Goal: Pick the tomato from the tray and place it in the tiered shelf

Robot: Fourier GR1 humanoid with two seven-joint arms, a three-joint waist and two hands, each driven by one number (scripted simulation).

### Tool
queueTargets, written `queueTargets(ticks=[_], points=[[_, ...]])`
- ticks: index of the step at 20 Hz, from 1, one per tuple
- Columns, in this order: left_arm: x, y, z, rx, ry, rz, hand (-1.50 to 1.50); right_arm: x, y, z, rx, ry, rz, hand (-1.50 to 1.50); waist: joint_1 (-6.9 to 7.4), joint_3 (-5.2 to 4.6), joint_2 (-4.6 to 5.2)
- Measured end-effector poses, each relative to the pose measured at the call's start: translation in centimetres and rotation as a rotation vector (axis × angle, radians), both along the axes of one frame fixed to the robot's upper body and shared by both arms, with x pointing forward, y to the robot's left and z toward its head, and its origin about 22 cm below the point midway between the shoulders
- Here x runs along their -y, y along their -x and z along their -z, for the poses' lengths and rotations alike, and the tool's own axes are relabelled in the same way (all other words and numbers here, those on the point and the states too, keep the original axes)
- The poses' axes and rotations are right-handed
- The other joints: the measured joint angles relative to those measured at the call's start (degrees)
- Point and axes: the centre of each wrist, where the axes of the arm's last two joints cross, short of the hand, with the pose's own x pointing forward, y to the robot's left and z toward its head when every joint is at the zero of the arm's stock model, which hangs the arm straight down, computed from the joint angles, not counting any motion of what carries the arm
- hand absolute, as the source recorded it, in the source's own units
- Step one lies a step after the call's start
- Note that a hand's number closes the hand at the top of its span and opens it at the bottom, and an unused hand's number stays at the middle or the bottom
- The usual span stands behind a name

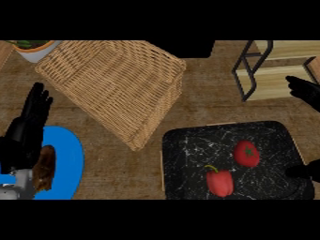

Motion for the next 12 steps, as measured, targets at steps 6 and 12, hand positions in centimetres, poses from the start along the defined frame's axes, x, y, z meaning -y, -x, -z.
queueTargets(ticks=[6, 12], points=[[0.7, -0.1, -0.5, 0.008, -0.002, 0.013, 0.00, -3.4, 1.1, -3.3, -0.060, 0.403, 0.012, -1.50, 0.84, -0.05, 0.06], [0.7, -0.3, -0.6, 0.002, 0.003, 0.024, 0.00, -8.2, 1.4, -2.8, -0.141, 0.588, 0.075, -1.50, 1.27, 0.05, 0.29]])
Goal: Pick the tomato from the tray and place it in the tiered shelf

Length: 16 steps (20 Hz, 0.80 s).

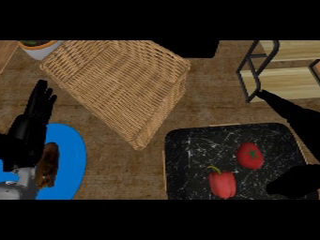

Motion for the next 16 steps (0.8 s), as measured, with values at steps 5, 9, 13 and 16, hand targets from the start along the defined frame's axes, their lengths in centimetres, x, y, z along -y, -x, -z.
queueTargets(ticks=[5, 9, 13, 16], points=[[0.1, -0.1, 0.0, -0.001, 0.002, -0.002, 0.00, -2.6, -0.6, 1.6, -0.021, 0.132, 0.033, -1.50, -0.06, 0.06, 0.06], [0.3, -0.1, -0.1, 0.000, 0.006, -0.005, 0.00, -3.4, -0.8, 3.5, -0.054, 0.243, 0.050, -1.50, -0.19, 0.07, 0.06], [0.0, 0.2, 0.0, 0.002, 0.001, -0.009, 0.00, -2.8, -0.3, 5.0, -0.079, 0.310, 0.078, -1.50, -0.55, 0.12, 0.02], [0.2, 0.3, 0.0, -0.001, 0.001, -0.008, 0.00, -2.7, -0.7, 5.7, -0.078, 0.310, 0.098, -1.50, -0.60, 0.13, 0.03]])
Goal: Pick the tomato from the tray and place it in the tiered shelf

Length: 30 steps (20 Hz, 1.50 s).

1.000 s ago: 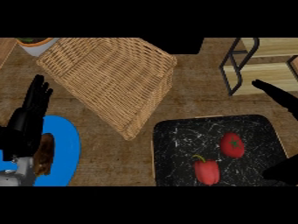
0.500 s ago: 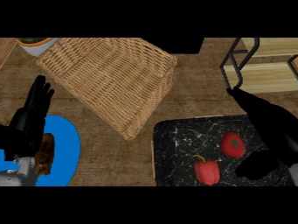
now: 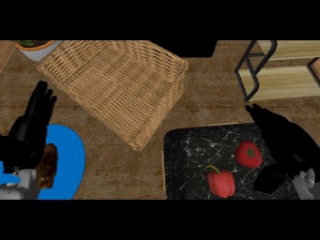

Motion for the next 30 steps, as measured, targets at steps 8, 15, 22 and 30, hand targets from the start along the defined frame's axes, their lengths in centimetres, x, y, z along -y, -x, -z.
queueTargets(ticks=[8, 15, 22, 30], points=[[-0.8, -0.3, -0.2, 0.006, 0.002, -0.005, 0.00, 0.9, -0.3, 2.6, -0.027, 0.016, 0.017, -1.50, -0.07, 0.01, 0.01], [-0.1, 0.0, 0.6, 0.010, -0.002, -0.005, 0.00, 1.5, -0.5, 5.1, -0.036, 0.016, 0.028, -1.50, -0.08, 0.01, 0.01], [-0.2, -0.5, 0.2, 0.009, 0.001, 0.000, 0.00, 1.8, -0.9, 7.1, -0.017, -0.008, 0.009, -1.50, -0.10, 0.02, 0.02], [-0.1, -0.7, -0.4, 0.008, -0.003, -0.003, 0.00, 2.0, -1.5, 9.9, -0.038, -0.023, 0.008, -1.50, -0.08, 0.02, 0.02]])
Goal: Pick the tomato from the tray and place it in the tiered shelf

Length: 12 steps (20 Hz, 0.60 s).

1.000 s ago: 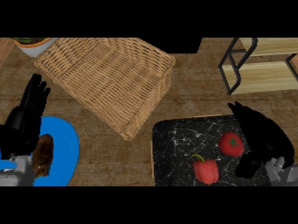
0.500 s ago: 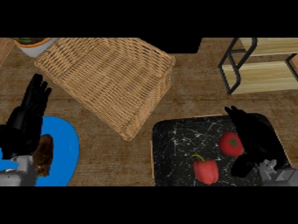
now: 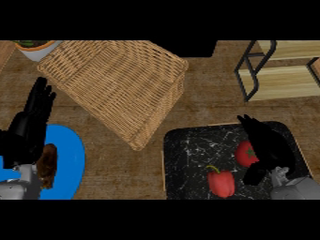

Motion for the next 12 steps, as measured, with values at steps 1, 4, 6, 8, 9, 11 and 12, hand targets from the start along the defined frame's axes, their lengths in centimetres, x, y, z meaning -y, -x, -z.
queueTargets(ticks=[1, 4, 6, 8, 9, 11, 12], points=[[0.0, 0.0, -0.1, -0.002, 0.002, -0.001, 0.00, -0.2, 0.0, 0.1, -0.010, -0.002, 0.000, 1.50, -0.02, 0.00, 0.00], [-0.2, -0.2, -0.2, 0.001, 0.000, -0.009, 0.00, -0.2, -0.4, 0.7, -0.031, 0.002, -0.017, 1.50, 0.01, -0.28, -0.21], [-0.3, 0.2, 0.1, 0.000, 0.000, -0.007, 0.00, -0.1, -0.5, 0.8, -0.022, 0.025, -0.044, 1.50, 0.10, -0.41, -0.35], [0.0, 0.5, 0.1, 0.000, 0.005, -0.004, 0.00, -0.1, -0.6, 1.0, 0.000, 0.044, -0.073, 1.50, 0.11, -0.57, -0.48], [-0.2, 0.3, 0.2, -0.004, 0.009, -0.002, 0.00, -0.5, -0.5, 1.1, 0.017, 0.053, -0.086, 1.50, 0.08, -0.67, -0.55], [-0.3, 0.4, 0.2, -0.006, 0.007, 0.002, 0.00, 0.7, -0.6, 1.4, 0.040, 0.058, -0.103, 1.50, 0.09, -0.89, -0.72], [-0.2, 0.6, 0.4, -0.010, 0.008, 0.005, 0.00, 1.8, -0.6, 1.6, 0.045, 0.059, -0.109, 1.50, 0.12, -0.94, -0.77]])
